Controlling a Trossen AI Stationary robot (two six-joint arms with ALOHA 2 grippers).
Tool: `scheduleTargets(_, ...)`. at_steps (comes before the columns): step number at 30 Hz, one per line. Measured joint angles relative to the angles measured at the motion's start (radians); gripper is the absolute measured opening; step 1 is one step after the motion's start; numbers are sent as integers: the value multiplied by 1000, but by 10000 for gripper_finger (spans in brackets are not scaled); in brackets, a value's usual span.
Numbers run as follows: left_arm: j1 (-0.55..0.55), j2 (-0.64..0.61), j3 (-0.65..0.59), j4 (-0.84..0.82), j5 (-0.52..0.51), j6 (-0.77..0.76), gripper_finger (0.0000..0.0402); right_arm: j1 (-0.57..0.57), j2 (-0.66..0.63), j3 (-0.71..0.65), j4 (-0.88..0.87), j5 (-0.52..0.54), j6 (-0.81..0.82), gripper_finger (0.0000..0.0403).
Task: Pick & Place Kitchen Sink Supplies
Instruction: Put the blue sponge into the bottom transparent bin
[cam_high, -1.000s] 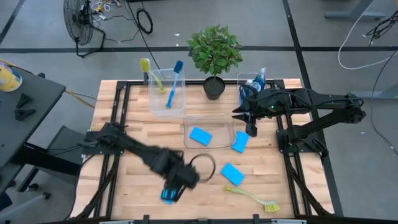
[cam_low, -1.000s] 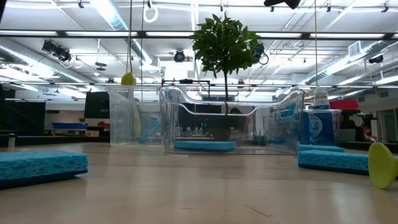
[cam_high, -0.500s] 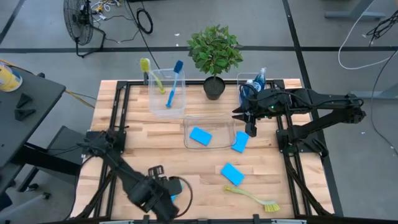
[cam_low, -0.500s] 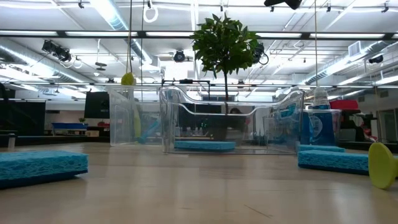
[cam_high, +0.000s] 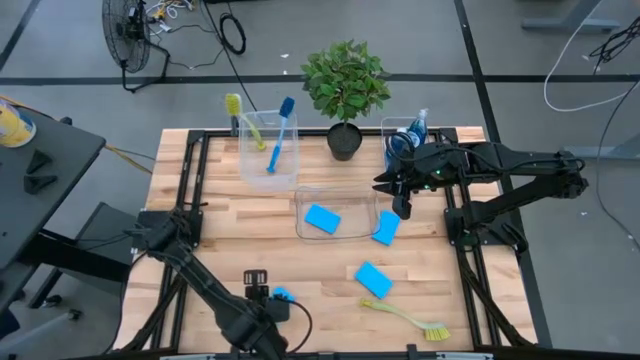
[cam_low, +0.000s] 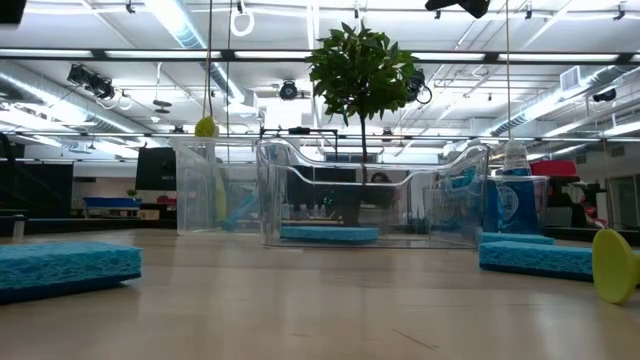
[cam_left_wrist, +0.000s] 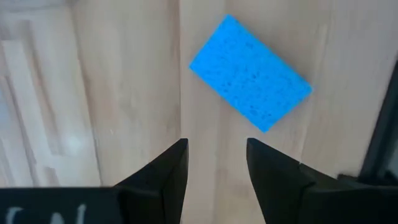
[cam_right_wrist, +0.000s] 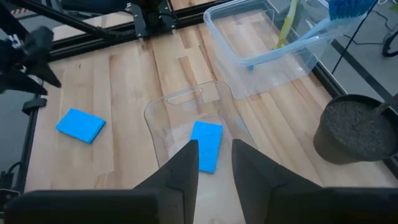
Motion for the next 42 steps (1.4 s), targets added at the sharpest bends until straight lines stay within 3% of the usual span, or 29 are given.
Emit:
scheduleTargets(6, -6, -27, -166, 139, 25, 27, 167, 0, 0, 0, 0, 1, 0, 98)
scheduleTargets(13, 14, -102, -331, 165, 22, 176, 167, 0, 0, 0, 11, 2, -3, 98)
scheduleTargets(19, 45, -215, -484, 297, 28, 268, 167, 0, 0, 0, 14, 2, -3, 98)
scheduleTargets(26, 105, -365, -622, 511, 36, 269, 167, 0, 0, 0, 17, 3, -3, 98)
scheduleTargets(32, 172, -398, -718, 615, 143, 151, 167, 0, 0, 0, 20, 3, -3, 98)
scheduleTargets(36, 195, -398, -772, 776, 225, 68, 167, 0, 0, 0, 20, 3, -4, 98)
scheduleTargets(42, 214, -395, -803, 827, 233, -175, 167, 0, 0, 0, 20, 3, -4, 98)
